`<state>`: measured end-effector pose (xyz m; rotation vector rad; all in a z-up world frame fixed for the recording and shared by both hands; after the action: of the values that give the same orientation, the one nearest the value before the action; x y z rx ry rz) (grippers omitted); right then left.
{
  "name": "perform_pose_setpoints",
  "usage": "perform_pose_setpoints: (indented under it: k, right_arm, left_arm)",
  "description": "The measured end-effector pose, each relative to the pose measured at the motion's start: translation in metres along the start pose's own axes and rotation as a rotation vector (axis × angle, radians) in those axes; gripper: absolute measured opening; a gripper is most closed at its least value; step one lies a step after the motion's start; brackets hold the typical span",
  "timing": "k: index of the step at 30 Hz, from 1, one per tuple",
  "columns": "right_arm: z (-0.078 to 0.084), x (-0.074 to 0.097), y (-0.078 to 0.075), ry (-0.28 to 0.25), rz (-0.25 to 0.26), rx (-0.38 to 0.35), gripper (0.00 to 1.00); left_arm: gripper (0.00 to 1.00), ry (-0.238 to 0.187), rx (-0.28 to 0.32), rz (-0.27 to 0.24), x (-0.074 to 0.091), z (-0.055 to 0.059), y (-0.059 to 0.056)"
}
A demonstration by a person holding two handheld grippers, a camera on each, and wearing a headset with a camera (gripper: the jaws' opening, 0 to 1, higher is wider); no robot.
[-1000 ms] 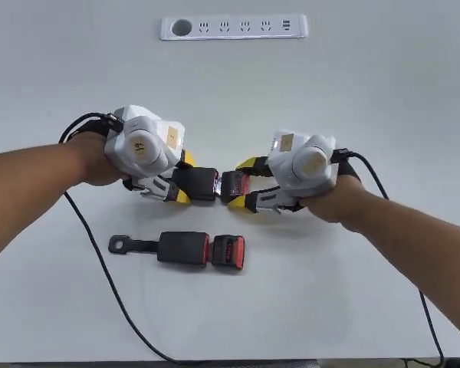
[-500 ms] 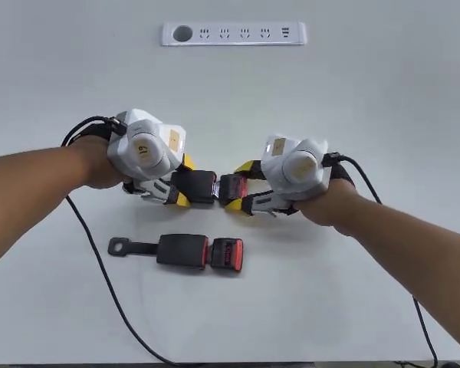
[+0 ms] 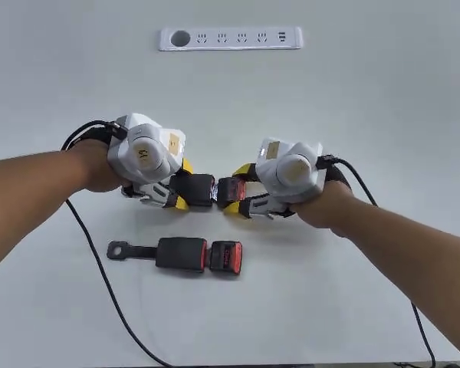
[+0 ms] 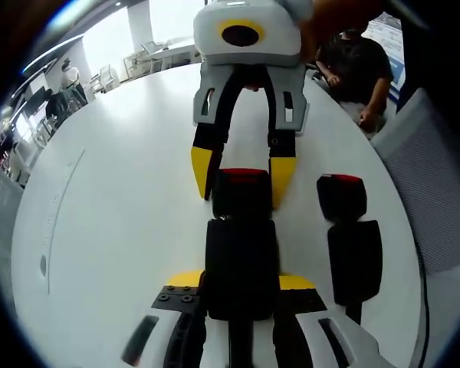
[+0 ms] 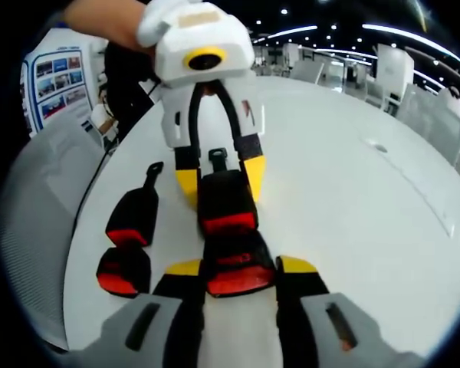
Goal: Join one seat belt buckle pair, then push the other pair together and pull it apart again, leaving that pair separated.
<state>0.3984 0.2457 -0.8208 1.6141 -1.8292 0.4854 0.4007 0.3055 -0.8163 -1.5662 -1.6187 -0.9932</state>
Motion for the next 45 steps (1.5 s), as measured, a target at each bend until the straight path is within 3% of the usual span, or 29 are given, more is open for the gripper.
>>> perform_pose_setpoints:
  k: [18, 27, 32, 45]
  right_arm:
    - [0.0, 0.0, 0.0, 0.009, 0.012, 0.003, 0.35]
    - [0.0, 0.001, 0.001, 0.012, 0.007, 0.011, 0.35]
    - [0.007, 0.009, 0.0, 0.018, 0.014, 0.015, 0.35]
    - [0.021, 0.024, -0.002, 0.035, 0.004, 0.018, 0.36]
  left_arm:
    - [0.34, 0.007, -0.002, 0.0, 0.0, 0.0, -0.001]
    - [0.34, -0.011, 0.004, 0.0, 0.001, 0.0, -0.001]
    - [0.34, -0.028, 0.021, -0.003, 0.002, 0.001, -0.002]
    - [0.34, -0.017, 0.01, 0.003, 0.001, -0.001, -0.002]
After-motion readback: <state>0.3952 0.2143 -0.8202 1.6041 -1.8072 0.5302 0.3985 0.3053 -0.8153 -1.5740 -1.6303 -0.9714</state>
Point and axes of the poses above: the centre of the closed fingertips' face, and the gripper's own axes: x roughly backward along the fingers, y roughly to its left, z roughly out of its underside, the point moved 1 cm from there along x, roughly backward along the fingers, and after that the axes turned 6 degrees about -z, right-handed, at the moved point
